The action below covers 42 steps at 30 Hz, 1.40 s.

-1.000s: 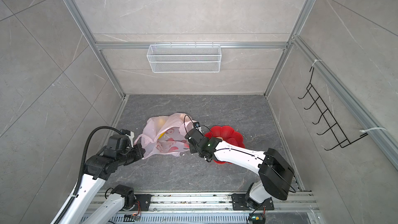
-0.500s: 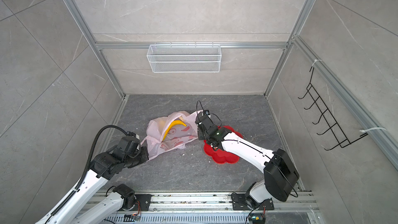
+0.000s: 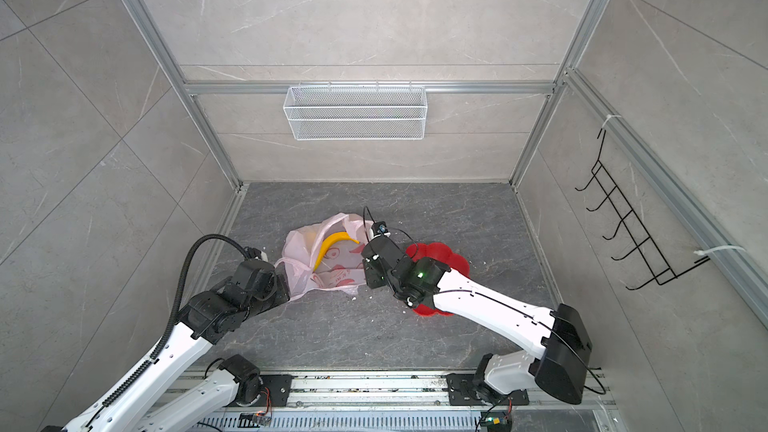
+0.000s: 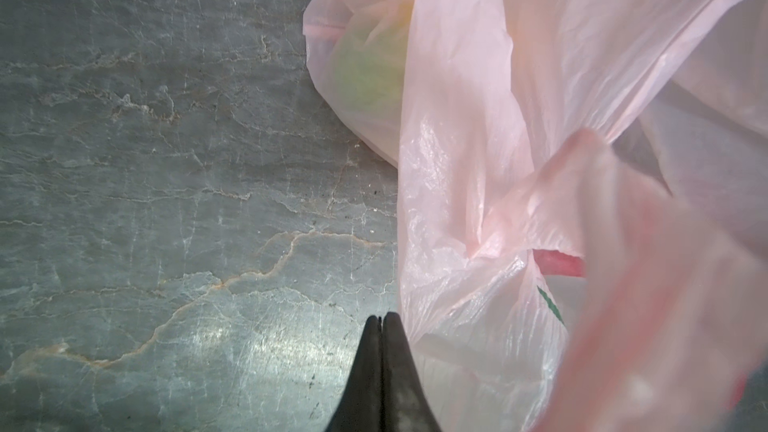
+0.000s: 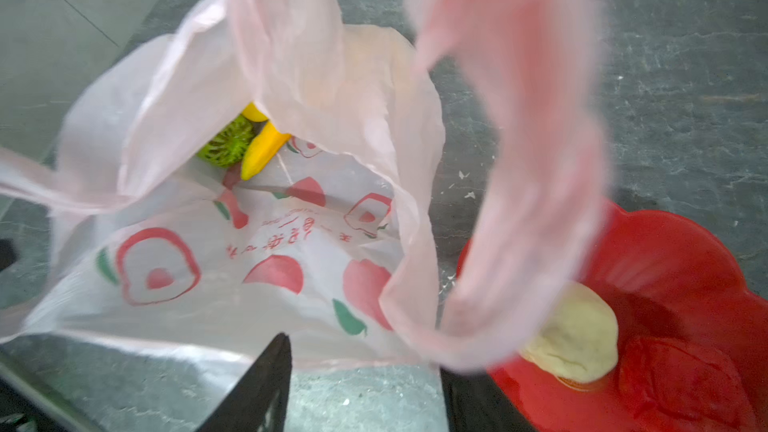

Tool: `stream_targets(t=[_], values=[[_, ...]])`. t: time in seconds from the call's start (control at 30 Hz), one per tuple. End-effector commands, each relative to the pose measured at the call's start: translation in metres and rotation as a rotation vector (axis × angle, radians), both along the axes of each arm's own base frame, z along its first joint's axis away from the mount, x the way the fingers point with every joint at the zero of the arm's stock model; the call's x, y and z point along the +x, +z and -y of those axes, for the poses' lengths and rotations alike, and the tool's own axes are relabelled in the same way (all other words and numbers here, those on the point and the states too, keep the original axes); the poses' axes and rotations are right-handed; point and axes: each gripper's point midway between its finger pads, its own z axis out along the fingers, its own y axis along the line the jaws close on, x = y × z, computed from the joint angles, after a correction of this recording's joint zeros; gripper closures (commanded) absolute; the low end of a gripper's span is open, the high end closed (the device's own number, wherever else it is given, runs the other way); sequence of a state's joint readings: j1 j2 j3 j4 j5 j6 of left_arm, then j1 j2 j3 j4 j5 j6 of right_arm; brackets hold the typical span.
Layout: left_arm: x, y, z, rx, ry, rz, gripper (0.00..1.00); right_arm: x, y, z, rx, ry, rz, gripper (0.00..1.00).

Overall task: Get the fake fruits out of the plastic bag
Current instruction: 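Reach the right gripper into the bag mouth toward the yellow banana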

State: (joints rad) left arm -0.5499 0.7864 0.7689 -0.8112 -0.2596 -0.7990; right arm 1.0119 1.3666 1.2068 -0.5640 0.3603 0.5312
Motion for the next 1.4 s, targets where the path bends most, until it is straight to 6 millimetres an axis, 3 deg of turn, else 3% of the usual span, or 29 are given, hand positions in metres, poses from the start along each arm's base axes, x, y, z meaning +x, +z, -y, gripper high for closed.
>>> stream_targets(t=[0.0, 0.2, 0.27, 0.43, 0.57, 0.83, 0.97, 1.17, 1.37], values=[[0.005, -0.001, -0.004, 0.023, 0.011, 0.047, 1.00, -0.012, 0.019, -0.001, -0.015, -0.041, 0.013, 0.43], [0.002, 0.000, -0.015, 0.035, 0.041, 0.091, 1.00, -0.023, 0.040, -0.046, -0.069, 0.011, 0.059, 0.45], [0.000, -0.002, -0.018, 0.040, 0.044, 0.091, 1.00, -0.022, 0.038, -0.060, -0.030, 0.024, 0.054, 0.47], [-0.006, -0.005, -0.024, 0.045, 0.068, 0.090, 1.00, -0.017, -0.001, -0.106, -0.018, 0.079, -0.014, 0.53], [-0.009, -0.010, -0.029, 0.045, 0.092, 0.087, 1.00, -0.001, -0.040, -0.127, 0.018, 0.059, -0.077, 0.56], [-0.008, -0.024, -0.030, 0.059, 0.105, 0.070, 1.00, 0.045, -0.097, -0.150, 0.078, -0.009, -0.178, 0.60], [-0.008, -0.026, -0.032, 0.064, 0.114, 0.072, 1.00, 0.067, -0.120, -0.151, 0.098, -0.067, -0.221, 0.59], [-0.012, -0.027, -0.036, 0.057, 0.125, 0.091, 1.00, 0.096, -0.140, -0.155, 0.144, -0.136, -0.241, 0.57], [-0.017, -0.036, -0.036, 0.043, 0.122, 0.067, 1.00, 0.117, -0.146, -0.167, 0.205, -0.157, -0.246, 0.48]])
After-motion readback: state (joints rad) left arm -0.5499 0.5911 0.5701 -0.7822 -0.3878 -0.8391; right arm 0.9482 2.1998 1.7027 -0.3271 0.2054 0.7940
